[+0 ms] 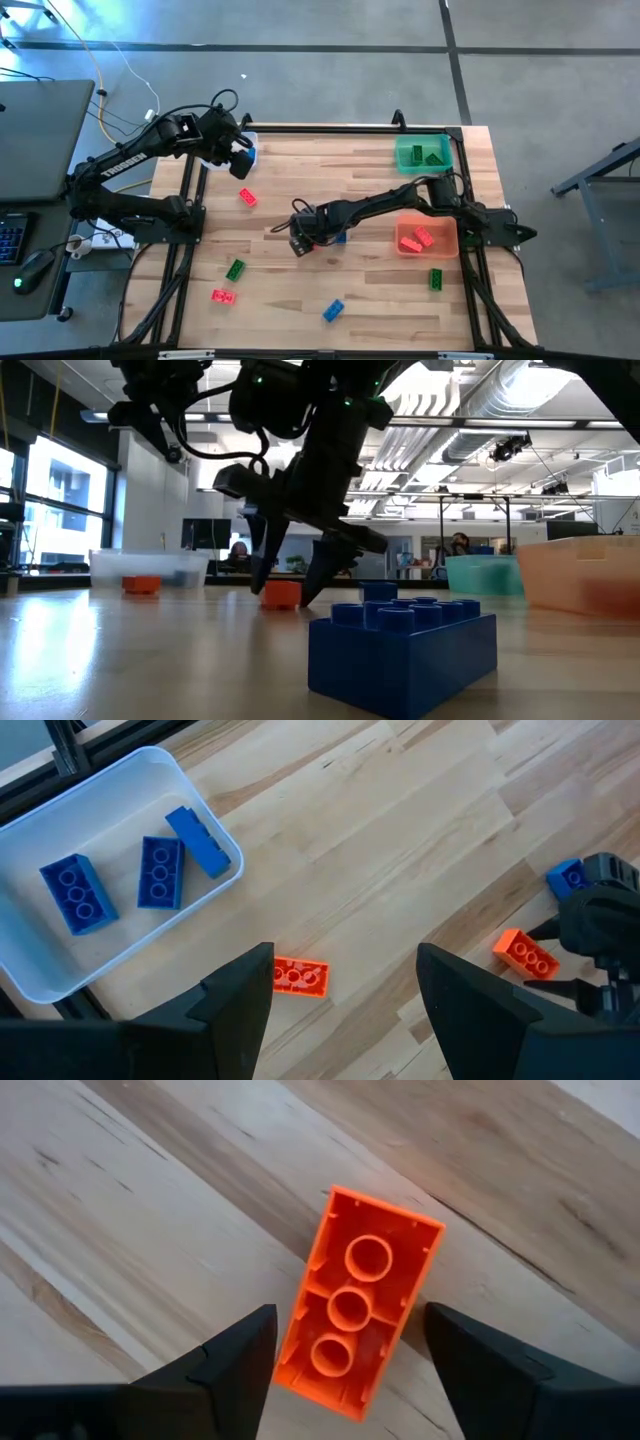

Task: Sort & place blocks by color
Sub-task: Put the orange game piece into the orange bin

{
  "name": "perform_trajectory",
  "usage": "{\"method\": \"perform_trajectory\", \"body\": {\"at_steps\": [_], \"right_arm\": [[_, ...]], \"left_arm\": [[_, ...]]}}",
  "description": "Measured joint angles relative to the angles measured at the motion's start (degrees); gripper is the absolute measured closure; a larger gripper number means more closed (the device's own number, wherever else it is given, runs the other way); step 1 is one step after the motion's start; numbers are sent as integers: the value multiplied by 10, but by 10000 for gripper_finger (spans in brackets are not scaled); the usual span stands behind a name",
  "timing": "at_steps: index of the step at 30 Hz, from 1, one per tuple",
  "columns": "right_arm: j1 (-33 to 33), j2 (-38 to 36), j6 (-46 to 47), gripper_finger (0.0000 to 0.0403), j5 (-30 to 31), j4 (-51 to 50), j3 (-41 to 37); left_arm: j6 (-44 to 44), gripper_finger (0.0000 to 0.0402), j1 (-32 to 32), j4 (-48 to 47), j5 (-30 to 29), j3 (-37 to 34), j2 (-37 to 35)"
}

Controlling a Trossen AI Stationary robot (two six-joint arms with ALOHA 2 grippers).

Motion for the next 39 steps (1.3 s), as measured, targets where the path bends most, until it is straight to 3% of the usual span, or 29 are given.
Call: {"method": "perform_trajectory", "body": {"at_steps": [4,11,19,31,39], "right_arm": [[0,1,-10,194,13,-23,0],[-1,0,-46,295,16,-36,2],[-2,6,-131,296,18,-92,38],[2,5,-195,296,125,-246,154],[11,4,-184,296,184,-372,167]], "left_arm": [[0,170,0,0,0,0,0],[0,170,0,0,0,0,0],[0,170,0,0,0,0,0],[0,170,0,0,0,0,0],[0,170,0,0,0,0,0]]}}
